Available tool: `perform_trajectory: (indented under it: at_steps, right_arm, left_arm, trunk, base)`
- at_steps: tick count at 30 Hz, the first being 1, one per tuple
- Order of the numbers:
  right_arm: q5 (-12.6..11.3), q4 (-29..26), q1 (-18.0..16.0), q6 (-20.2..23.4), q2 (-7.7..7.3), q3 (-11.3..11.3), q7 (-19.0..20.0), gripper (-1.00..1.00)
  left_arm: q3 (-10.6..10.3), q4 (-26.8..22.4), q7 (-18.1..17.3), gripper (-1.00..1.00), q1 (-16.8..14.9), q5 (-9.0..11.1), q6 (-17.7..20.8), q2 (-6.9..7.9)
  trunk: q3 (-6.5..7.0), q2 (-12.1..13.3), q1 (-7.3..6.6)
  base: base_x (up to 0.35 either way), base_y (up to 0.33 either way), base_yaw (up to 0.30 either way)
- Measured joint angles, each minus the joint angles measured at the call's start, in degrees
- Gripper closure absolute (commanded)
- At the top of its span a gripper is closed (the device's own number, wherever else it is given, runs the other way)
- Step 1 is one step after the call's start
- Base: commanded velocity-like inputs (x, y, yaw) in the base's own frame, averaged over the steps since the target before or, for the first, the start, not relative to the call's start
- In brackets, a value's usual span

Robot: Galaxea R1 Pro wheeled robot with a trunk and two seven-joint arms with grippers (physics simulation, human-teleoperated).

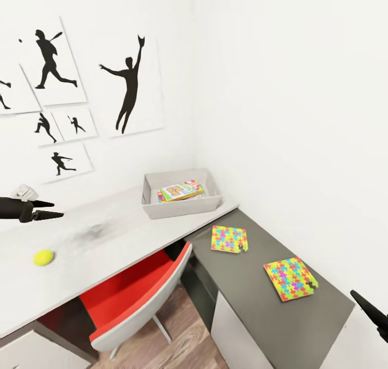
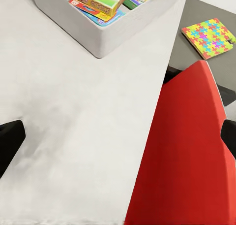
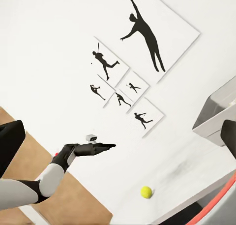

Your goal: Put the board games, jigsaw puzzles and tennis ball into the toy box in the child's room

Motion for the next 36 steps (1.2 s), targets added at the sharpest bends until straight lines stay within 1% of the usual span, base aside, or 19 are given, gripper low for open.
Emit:
perform_trajectory:
  at_steps: [7,16,26,31,36]
  right_arm:
    - [0.0,-0.1,0.0,0.0,0.0,0.0,0.0,-1.0]
    - [0.7,-0.1,0.0,0.1,0.0,0.0,0.0,-1.0]
    - [0.8,-0.1,0.0,0.2,-0.15,0.0,0.0,-1.0]
    - [0.9,-0.1,0.0,0.2,-0.05,0.0,0.0,-1.0]
    - [0.9,-0.1,0.0,0.0,0.05,0.0,0.0,-1.0]
  left_arm:
    - [0.0,0.0,0.0,-1.0,0.0,0.0,0.0,0.0]
    - [0.0,0.0,0.0,-1.0,0.0,0.0,0.0,0.0]
    - [0.0,0.3,0.0,-1.0,0.0,-0.1,0.0,0.04]
    - [-0.1,0.4,0.0,-1.0,0.1,-0.1,0.2,-0.05]
    - [-0.2,0.4,0.0,-1.0,0.2,-0.1,0.3,-0.66]
  trunk:
    - [0.2,0.0,0.0]
    - [0.41,0.0,0.0]
    - [0.52,0.0,0.0]
    - [0.52,0.0,0.0]
    - [0.53,0.0,0.0]
  base:
    - [-0.004,0.001,0.275]
    - [-0.001,0.013,0.278]
    - [0.0,0.152,0.271]
    - [0.0,0.044,0.108]
    - [0.0,0.012,0.031]
